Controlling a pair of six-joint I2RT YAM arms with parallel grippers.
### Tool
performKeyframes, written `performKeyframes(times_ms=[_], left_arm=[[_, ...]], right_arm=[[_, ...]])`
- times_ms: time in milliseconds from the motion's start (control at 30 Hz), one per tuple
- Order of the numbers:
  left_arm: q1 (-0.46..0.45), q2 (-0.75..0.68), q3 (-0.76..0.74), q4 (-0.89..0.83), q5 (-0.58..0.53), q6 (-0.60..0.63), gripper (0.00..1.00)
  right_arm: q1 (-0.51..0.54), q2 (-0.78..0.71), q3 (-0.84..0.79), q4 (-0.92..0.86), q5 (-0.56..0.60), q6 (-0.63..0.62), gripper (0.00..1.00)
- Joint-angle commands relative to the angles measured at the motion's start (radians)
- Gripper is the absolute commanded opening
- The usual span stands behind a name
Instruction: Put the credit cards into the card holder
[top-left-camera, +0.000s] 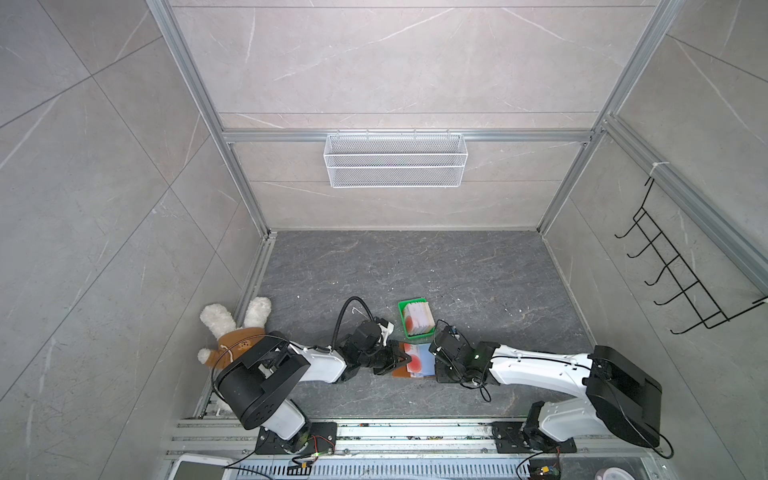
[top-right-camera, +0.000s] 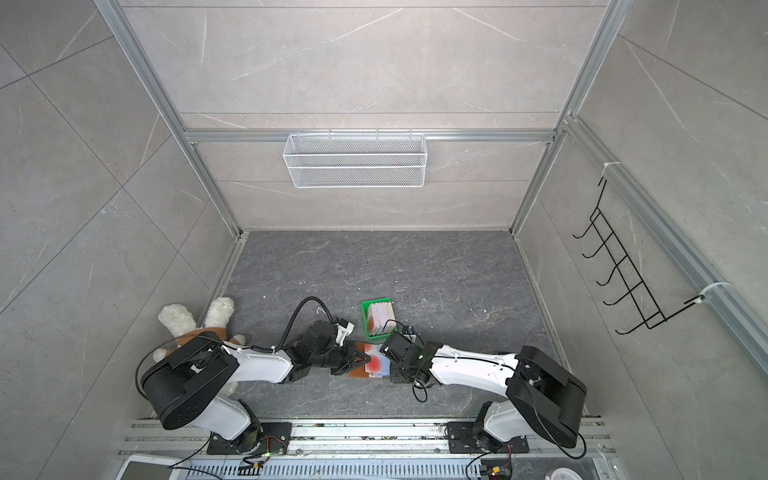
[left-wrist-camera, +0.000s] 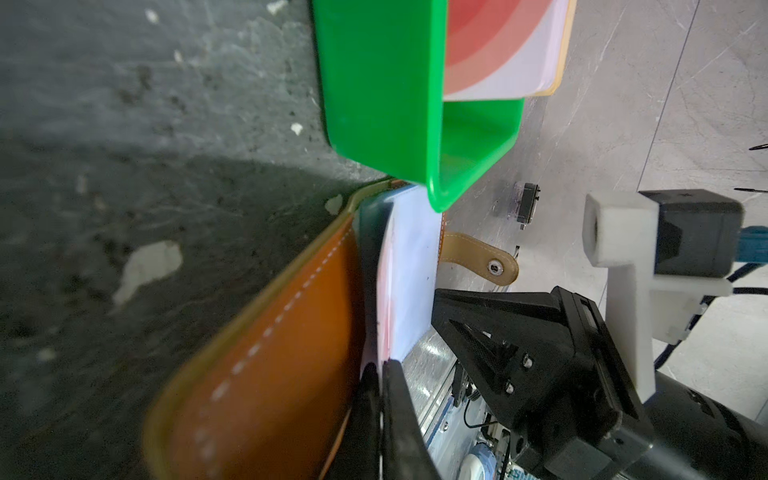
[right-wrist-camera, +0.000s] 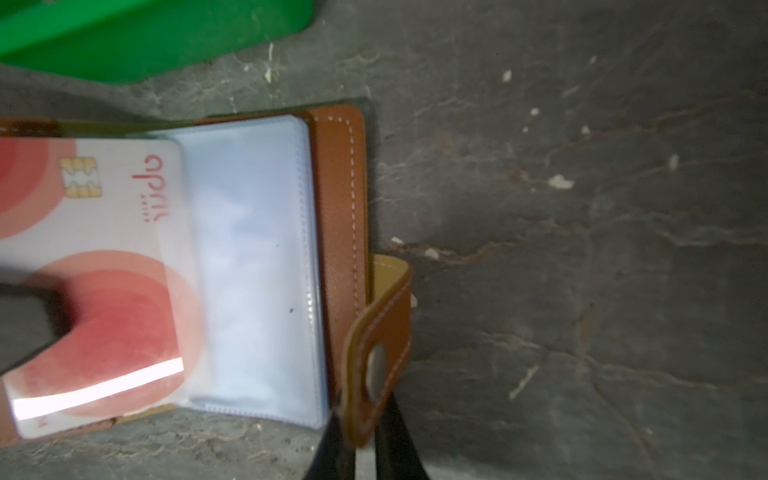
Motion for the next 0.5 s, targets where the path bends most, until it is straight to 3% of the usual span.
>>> performKeyframes(times_ms=[0, 467], left_arm=[[0.002, 0.019, -0.01, -0.005, 0.013, 0.005, 0.0], [0.0, 0.043, -0.014, 0.011, 0.033, 0.01, 0.0]], right_arm=[[0.002, -0.033, -0.016, -0.028, 0.056, 0.042, 0.14], [-0.04, -0.065, -0.016, 0.027, 0.025, 0.024, 0.21]])
